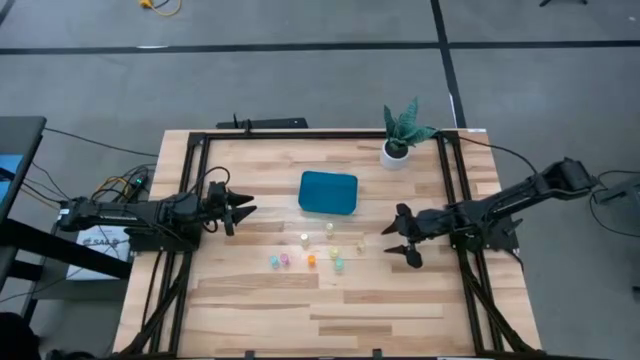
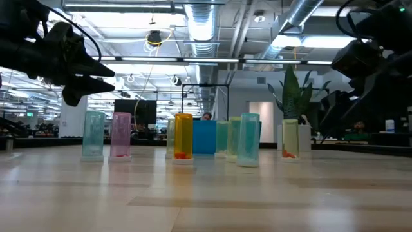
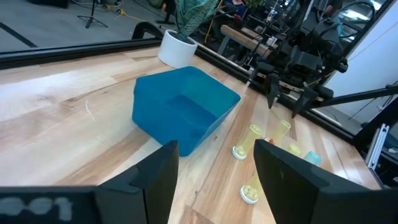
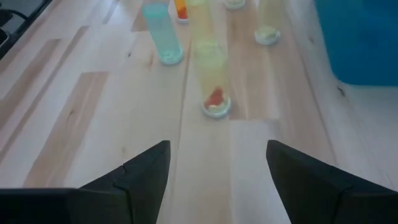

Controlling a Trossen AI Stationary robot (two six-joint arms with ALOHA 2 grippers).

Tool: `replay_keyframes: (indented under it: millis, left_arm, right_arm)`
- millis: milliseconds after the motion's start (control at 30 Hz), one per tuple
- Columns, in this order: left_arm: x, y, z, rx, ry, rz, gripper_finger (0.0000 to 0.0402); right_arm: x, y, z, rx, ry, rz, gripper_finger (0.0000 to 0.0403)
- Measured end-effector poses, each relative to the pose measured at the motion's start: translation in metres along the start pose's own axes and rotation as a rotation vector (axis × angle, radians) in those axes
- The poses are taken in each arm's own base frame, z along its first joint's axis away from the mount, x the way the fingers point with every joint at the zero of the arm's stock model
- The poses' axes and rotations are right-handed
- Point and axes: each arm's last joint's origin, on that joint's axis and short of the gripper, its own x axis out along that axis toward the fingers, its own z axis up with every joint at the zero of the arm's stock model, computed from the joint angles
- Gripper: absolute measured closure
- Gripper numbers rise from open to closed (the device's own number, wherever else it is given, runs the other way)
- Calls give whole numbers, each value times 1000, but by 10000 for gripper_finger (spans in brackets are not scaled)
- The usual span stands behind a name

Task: Pick and place pill bottles into a basket
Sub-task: Put the green medicine bottle into the blue bin

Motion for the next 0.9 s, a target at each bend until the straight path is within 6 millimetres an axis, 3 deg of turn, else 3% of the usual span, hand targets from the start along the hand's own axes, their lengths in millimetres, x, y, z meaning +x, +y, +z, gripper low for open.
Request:
replay_keyframes:
  millis: [267, 600, 900]
  left_arm:
    - [0, 0, 0, -40, 0, 0, 203]
    - [0, 0, 0, -3, 0, 0, 203]
    - [0, 0, 0, 7, 1, -1, 203]
  right_arm:
    - [19, 3, 28, 2, 22, -19, 143]
    - [61, 7, 52, 79, 106, -36, 143]
    - [77, 9, 60, 87, 147, -44, 176]
